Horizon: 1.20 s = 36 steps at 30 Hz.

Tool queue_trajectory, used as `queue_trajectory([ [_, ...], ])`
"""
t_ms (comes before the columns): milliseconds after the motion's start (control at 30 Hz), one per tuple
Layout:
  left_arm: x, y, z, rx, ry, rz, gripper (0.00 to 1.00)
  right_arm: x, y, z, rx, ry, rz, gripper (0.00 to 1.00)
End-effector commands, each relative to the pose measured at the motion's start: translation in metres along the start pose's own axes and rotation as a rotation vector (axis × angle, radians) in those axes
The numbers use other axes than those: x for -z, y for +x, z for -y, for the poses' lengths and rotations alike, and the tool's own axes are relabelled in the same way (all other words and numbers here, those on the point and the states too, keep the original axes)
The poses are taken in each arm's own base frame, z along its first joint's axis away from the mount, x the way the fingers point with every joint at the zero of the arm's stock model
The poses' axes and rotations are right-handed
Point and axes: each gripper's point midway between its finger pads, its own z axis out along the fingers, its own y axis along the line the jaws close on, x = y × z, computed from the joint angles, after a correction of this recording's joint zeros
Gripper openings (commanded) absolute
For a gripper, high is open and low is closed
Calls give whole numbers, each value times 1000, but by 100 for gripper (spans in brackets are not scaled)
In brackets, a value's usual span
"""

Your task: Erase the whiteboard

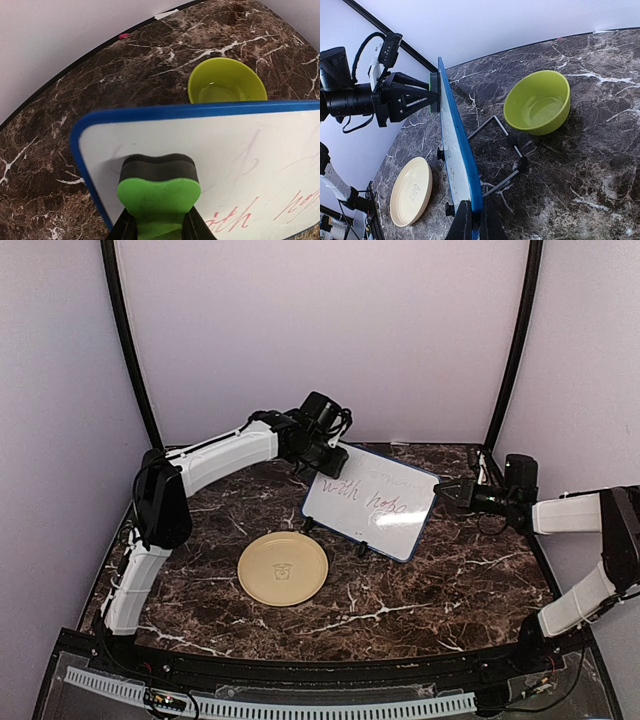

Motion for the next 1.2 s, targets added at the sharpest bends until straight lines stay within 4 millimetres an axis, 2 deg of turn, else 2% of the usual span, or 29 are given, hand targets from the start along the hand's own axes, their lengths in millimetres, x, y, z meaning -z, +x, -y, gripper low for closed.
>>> queue_trajectory([
  [0, 4, -9, -36, 70, -39, 8, 3, 0, -2, -6, 65, -8, 11, 0],
  [133, -7, 2, -32, 76, -24, -23, 3, 0, -2, -6, 66, -11, 11, 0],
  [267, -12, 3, -13, 45, 11, -17, 3, 0, -1, -7, 68, -14, 10, 0],
  [400, -9, -2, 13, 7, 46, 4, 3, -1, -1, -9, 72, -19, 8, 0],
  [667, -12, 12, 78, -84, 137, -10, 3, -3, 2, -12, 79, -27, -2, 0],
  [800, -11, 17, 98, -135, 150, -13, 3, -3, 3, -12, 79, -28, -6, 0],
  [933, -9, 13, 88, -136, 105, -7, 3, -3, 3, -13, 81, -30, -6, 0],
  [1000, -8, 8, 72, -99, 83, -4, 3, -4, 4, -13, 81, -30, -9, 0],
  [1100, -8, -1, 35, 2, 78, -5, 3, -3, 5, -13, 89, -27, -13, 0],
  [1167, -8, -6, 17, 42, 69, 3, 3, -2, 5, -14, 94, -27, -12, 0],
])
